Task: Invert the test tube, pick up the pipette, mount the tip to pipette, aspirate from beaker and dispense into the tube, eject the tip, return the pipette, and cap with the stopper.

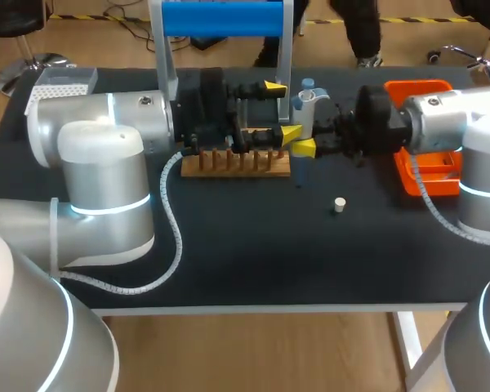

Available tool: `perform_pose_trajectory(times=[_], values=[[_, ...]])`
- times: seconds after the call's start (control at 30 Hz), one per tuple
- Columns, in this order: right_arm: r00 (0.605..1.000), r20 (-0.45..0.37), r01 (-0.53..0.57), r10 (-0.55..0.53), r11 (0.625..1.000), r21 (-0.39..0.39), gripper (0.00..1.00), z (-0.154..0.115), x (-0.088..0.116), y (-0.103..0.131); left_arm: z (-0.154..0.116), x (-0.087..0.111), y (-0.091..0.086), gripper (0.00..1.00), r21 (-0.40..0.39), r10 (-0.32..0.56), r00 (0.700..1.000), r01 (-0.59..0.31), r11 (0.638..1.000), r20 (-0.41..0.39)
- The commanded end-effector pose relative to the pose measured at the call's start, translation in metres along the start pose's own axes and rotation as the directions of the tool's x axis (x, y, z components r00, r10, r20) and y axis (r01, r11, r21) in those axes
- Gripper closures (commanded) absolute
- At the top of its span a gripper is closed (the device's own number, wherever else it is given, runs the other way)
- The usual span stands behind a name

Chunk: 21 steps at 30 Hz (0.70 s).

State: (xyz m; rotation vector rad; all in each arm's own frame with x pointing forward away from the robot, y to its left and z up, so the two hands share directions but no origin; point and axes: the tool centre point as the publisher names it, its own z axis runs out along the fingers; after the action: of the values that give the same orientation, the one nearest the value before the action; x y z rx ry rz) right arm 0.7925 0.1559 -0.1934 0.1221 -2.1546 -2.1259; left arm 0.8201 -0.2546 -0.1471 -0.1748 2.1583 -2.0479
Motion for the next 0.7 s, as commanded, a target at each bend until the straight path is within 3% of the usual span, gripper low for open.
perform_pose_trajectory(times=[0.03, 0.7], values=[[1.000, 0.002, 0.001, -0.001, 1.000, -0.002, 1.00, 0.011, -0.006, -0.003, 0.001, 0.001, 0.001, 0.00, 0.003, 0.001, 1.000, -0.001, 1.000, 0.006], [0.999, 0.049, 0.004, -0.004, 1.000, -0.003, 1.00, 0.019, -0.017, -0.001, 0.001, 0.001, 0.001, 0.00, 0.003, 0.001, 1.000, -0.001, 1.000, 0.006]])
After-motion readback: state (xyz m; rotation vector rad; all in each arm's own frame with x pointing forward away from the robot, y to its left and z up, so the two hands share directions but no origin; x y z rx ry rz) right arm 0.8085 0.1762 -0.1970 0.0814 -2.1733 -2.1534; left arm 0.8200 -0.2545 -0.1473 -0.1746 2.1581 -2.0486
